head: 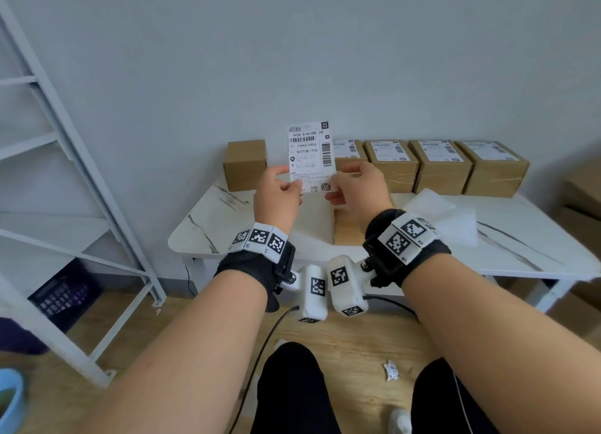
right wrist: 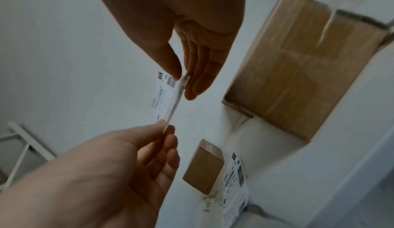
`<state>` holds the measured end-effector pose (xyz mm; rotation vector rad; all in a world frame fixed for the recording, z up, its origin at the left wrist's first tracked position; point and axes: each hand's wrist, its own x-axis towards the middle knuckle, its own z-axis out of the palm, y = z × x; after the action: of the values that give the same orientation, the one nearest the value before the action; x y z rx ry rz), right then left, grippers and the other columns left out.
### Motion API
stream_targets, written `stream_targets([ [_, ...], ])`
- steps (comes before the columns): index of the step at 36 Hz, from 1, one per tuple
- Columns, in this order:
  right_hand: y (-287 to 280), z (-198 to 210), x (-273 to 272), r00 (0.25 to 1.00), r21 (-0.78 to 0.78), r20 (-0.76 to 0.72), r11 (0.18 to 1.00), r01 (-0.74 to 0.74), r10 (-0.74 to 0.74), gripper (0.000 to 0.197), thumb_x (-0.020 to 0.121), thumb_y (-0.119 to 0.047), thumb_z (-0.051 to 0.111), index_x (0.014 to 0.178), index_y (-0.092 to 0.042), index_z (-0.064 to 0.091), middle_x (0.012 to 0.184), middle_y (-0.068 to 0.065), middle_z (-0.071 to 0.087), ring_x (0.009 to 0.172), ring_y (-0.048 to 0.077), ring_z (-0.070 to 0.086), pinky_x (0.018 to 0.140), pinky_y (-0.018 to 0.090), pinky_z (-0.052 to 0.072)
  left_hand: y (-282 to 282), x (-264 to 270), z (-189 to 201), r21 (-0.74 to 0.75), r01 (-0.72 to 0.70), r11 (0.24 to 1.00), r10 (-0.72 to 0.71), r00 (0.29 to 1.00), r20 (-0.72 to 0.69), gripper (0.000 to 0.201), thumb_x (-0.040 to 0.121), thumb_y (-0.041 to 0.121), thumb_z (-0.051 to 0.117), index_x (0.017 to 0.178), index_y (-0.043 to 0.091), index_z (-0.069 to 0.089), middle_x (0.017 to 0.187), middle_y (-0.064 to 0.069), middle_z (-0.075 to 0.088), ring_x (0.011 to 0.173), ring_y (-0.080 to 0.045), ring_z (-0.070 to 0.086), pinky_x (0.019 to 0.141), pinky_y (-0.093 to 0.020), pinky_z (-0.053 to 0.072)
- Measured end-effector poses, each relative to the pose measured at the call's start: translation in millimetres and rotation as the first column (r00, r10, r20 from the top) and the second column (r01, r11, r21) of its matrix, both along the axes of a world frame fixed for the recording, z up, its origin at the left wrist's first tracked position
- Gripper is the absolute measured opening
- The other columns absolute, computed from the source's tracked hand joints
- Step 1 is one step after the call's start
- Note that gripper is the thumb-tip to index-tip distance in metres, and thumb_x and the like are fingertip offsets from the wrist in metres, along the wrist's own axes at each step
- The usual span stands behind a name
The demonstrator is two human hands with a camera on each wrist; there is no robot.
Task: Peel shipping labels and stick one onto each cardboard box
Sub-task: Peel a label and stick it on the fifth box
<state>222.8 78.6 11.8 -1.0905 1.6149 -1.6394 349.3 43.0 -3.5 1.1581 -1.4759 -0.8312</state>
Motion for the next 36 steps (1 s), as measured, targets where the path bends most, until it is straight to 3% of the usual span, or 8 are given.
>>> stream_targets([
  [4,19,-1,-20,0.998,0.052,0.006,0.997,-0.061,0.061,0.009,0.094,-0.01,0.057,0.091,-0.006,0.065,0.073,0.008,0.065,0.057,0.017,0.061,0.057,0.026,0.055,6,-19,1,-0.01,0.028,1.0,-0.028,0.999,-0.018,0.027,0.092,0.014,0.057,0.118,0.02,0.052,0.092,-0.002,0.07,0.07,-0.012,0.066,0.078,-0.037,0.057],
  [8,31,-4,-39,0.998,0.098,-0.006,0.993,-0.059,0.06,0.014,0.093,-0.013,0.059,0.082,-0.008,0.064,0.071,0.007,0.065,0.052,0.016,0.058,0.051,0.025,0.05,11,-37,-1,-0.025,0.04,0.999,-0.039,0.999,0.024,0.027,0.091,0.016,0.058,0.117,0.022,0.052,0.087,0.0,0.07,0.073,-0.014,0.067,0.079,-0.038,0.056],
  [11,37,-7,-51,0.999,0.118,-0.002,0.992,-0.054,0.055,0.013,0.092,-0.014,0.062,0.079,-0.008,0.063,0.069,0.007,0.065,0.049,0.014,0.057,0.047,0.023,0.05,14,-49,-3,-0.067,0.041,0.997,-0.031,0.989,0.145,0.027,0.093,0.019,0.056,0.119,0.022,0.052,0.092,0.001,0.07,0.081,-0.017,0.066,0.078,-0.034,0.053],
  [13,40,-9,-58,0.999,0.126,0.001,0.991,-0.044,0.044,0.015,0.091,-0.013,0.063,0.077,-0.007,0.063,0.065,0.007,0.063,0.046,0.014,0.056,0.044,0.022,0.048,18,-56,-4,-0.116,0.029,0.993,0.001,0.968,0.25,0.027,0.093,0.019,0.055,0.12,0.019,0.053,0.104,-0.001,0.067,0.087,-0.017,0.062,0.076,-0.029,0.048],
  [16,43,-13,-66,0.999,0.147,0.005,0.989,-0.036,0.035,0.016,0.09,-0.013,0.064,0.077,-0.004,0.063,0.063,0.007,0.063,0.044,0.014,0.056,0.042,0.021,0.046,22,-66,-8,-0.228,-0.007,0.974,0.1,0.912,0.398,0.031,0.09,0.02,0.058,0.12,0.017,0.055,0.123,-0.006,0.05,0.11,-0.022,0.051,0.092,-0.03,0.043],
  [19,44,-17,-72,1.0,0.172,0.013,0.985,-0.019,0.017,0.017,0.09,-0.014,0.065,0.078,-0.002,0.064,0.062,0.007,0.062,0.046,0.016,0.056,0.043,0.023,0.046,27,-74,-10,-0.296,0.059,0.953,0.102,0.86,0.5,0.028,0.091,0.018,0.057,0.119,0.016,0.058,0.123,-0.006,0.05,0.12,-0.024,0.043,0.098,-0.03,0.037],
  [26,48,-26,-81,0.997,0.198,0.076,0.98,0.019,-0.035,0.022,0.088,-0.013,0.067,0.069,-0.005,0.06,0.062,0.01,0.061,0.048,0.02,0.057,0.046,0.026,0.045,37,-89,-16,-0.324,0.255,0.911,-0.005,0.793,0.61,0.016,0.094,0.018,0.052,0.097,0.015,0.067,0.104,-0.001,0.061,0.1,-0.019,0.053,0.081,-0.028,0.042],
  [36,54,-25,-79,0.975,0.203,0.216,0.979,0.005,-0.05,0.012,0.088,-0.002,0.062,0.095,0.008,0.061,0.067,0.015,0.062,0.05,0.024,0.06,0.047,0.028,0.053,35,-86,-21,-0.393,0.279,0.876,0.061,0.745,0.664,0.02,0.091,0.023,0.052,0.094,0.02,0.071,0.1,0.004,0.065,0.097,-0.017,0.055,0.073,-0.027,0.041],
])
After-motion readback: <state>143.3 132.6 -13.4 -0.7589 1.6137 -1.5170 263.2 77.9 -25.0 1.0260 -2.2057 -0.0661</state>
